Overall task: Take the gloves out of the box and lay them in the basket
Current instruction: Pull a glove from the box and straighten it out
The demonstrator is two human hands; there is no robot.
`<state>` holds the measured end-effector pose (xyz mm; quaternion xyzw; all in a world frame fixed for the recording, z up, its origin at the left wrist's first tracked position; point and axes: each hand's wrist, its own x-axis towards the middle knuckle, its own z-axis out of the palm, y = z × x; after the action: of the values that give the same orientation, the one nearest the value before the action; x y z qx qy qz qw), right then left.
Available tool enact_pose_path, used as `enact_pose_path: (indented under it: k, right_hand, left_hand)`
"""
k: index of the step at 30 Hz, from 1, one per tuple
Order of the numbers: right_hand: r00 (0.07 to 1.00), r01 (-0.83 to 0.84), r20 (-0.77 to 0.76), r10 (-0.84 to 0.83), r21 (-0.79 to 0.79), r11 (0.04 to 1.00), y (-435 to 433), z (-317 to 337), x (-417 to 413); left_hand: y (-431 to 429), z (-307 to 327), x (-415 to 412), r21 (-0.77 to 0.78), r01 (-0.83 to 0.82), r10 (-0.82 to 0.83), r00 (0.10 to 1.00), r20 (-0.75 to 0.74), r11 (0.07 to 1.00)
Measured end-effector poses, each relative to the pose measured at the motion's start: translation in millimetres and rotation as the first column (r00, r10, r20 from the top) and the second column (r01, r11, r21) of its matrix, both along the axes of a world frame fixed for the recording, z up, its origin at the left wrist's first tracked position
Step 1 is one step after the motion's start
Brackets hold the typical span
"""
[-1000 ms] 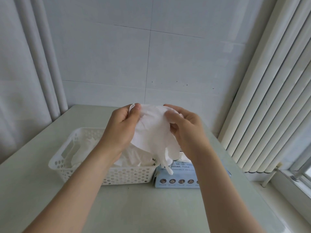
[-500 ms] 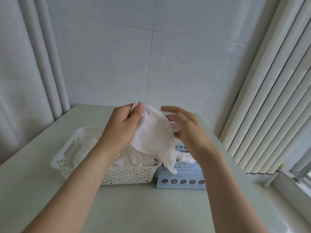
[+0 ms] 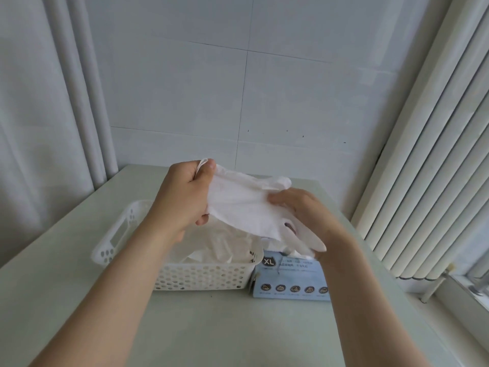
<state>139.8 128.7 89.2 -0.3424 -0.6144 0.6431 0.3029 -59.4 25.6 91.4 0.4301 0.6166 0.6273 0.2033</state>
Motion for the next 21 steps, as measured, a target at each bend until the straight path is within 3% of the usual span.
enact_pose_path:
  k: [5,9,12,14,17,21]
  right_hand:
    - [0.999,-0.045,0.025,0.047,-0.068,0.997,-3.1,-2.0,-25.8]
    - [0.975,-0.032,0.221,0.009,0.104,0.994,-4.5,3.2,-57.8]
    - [0.865,-0.106,0.497,-0.073,0.323,0.94,-5.9,4.6,-78.1]
    - [0.783,-0.17,0.609,-0.127,0.406,0.898,-5.9,1.6,-86.7]
    - [0.691,-0.2,0.675,-0.259,0.522,0.829,-4.3,-5.3,-94.0]
    - [0.551,-0.281,0.689,-0.47,0.684,0.673,-8.3,-5.2,-94.4]
  left_hand:
    - [-11.3,1.2,-38.5,-0.167,-0.048,0.034,0.996,-0.088,0.985]
    - [-19.5,-7.2,-66.5,-0.324,-0.133,0.079,0.981,-0.177,0.937]
    - [-19.8,-25.8,-83.4,-0.474,-0.238,0.105,0.951,-0.291,0.848]
    - [-18.6,-37.7,-88.0,-0.568,-0.359,0.081,0.887,-0.455,0.74]
    - [-16.2,-47.9,-88.5,-0.59,-0.508,0.009,0.763,-0.647,0.627]
    - [-13.1,-46.2,-85.0,-0.552,-0.552,0.039,0.729,-0.684,0.625]
